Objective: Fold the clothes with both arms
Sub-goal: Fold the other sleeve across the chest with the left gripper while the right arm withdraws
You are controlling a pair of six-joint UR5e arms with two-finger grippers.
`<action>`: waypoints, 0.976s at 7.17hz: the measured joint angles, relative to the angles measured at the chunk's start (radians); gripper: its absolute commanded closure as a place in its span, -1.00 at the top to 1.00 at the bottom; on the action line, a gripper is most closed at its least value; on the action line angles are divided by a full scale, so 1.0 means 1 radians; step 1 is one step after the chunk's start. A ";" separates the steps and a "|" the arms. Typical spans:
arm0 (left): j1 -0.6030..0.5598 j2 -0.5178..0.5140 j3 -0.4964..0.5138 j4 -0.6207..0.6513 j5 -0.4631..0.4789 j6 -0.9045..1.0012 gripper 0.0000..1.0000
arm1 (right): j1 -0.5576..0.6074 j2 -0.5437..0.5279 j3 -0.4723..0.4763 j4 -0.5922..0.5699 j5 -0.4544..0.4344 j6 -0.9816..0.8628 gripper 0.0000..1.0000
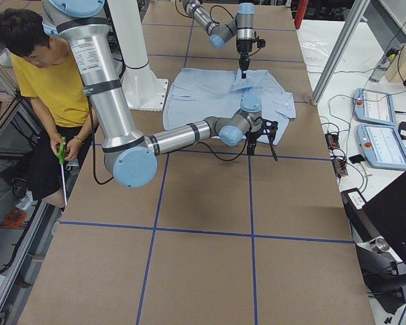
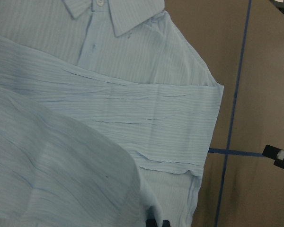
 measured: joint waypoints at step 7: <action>0.050 0.231 -0.343 -0.012 0.048 -0.018 0.79 | -0.143 -0.137 0.232 -0.002 -0.120 0.190 0.99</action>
